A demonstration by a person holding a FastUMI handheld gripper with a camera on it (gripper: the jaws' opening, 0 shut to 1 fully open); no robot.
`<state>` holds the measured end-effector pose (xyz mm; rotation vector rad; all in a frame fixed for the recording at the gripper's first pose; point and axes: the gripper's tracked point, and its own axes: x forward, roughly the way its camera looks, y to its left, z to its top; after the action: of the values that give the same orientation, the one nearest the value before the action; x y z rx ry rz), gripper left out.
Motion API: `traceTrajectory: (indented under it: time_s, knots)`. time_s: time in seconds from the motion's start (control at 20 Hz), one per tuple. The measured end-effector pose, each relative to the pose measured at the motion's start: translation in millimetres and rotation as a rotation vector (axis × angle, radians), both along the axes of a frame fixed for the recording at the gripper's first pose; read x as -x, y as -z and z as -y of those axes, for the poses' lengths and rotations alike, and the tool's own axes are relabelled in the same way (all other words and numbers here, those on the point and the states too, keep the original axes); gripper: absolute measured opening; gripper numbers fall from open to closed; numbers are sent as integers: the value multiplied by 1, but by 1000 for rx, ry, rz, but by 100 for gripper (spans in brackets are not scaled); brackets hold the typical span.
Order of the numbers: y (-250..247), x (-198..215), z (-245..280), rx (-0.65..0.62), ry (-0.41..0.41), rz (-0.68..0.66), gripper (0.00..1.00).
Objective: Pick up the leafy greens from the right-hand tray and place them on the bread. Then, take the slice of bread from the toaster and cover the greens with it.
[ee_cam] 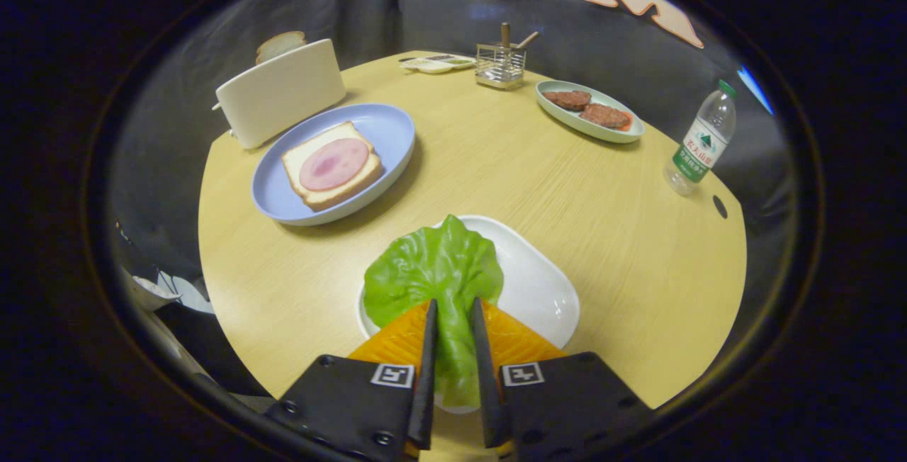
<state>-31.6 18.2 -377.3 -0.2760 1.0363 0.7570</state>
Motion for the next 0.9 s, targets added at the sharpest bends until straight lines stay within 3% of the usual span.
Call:
traceTrajectory:
  time_s: [0.15,0.9]
  knots:
    - [-1,4,1,8,24,-9,15]
    - [-70,12,-17,-44,191,38,15]
